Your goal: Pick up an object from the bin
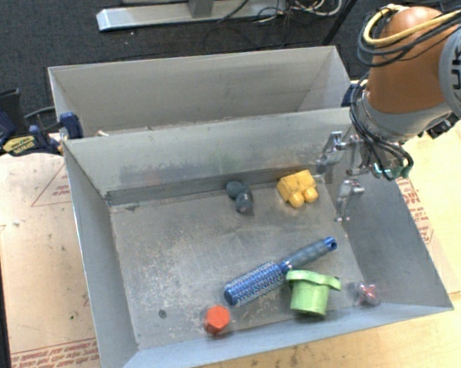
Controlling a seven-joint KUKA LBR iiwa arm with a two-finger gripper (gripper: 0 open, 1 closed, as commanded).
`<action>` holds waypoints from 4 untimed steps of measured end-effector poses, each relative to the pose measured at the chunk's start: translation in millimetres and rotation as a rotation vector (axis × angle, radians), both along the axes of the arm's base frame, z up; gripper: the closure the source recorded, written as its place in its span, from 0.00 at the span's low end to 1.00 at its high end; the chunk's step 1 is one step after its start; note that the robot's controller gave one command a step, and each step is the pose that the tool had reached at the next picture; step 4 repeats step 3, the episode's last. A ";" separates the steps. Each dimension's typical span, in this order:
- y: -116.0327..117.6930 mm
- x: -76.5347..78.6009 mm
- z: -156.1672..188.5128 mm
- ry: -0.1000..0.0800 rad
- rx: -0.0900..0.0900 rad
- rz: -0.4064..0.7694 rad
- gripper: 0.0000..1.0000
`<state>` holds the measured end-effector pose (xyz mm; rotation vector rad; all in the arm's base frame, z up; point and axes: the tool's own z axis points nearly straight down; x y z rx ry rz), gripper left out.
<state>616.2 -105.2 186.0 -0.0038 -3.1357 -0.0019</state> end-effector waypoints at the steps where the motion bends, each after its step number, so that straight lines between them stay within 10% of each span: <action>1: 8.3 -39.8 -114.1 -0.013 -0.001 0.086 0.00; 2: 8.2 -38.0 -110.5 -0.017 -0.002 0.089 1.00; 3: 19.7 -34.9 55.4 -0.017 -0.003 0.227 1.00; 4: 19.7 -34.9 55.4 -0.017 -0.003 0.227 1.00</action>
Offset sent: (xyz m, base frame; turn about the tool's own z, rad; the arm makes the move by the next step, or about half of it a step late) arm -0.0425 0.0076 -0.1160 -0.0880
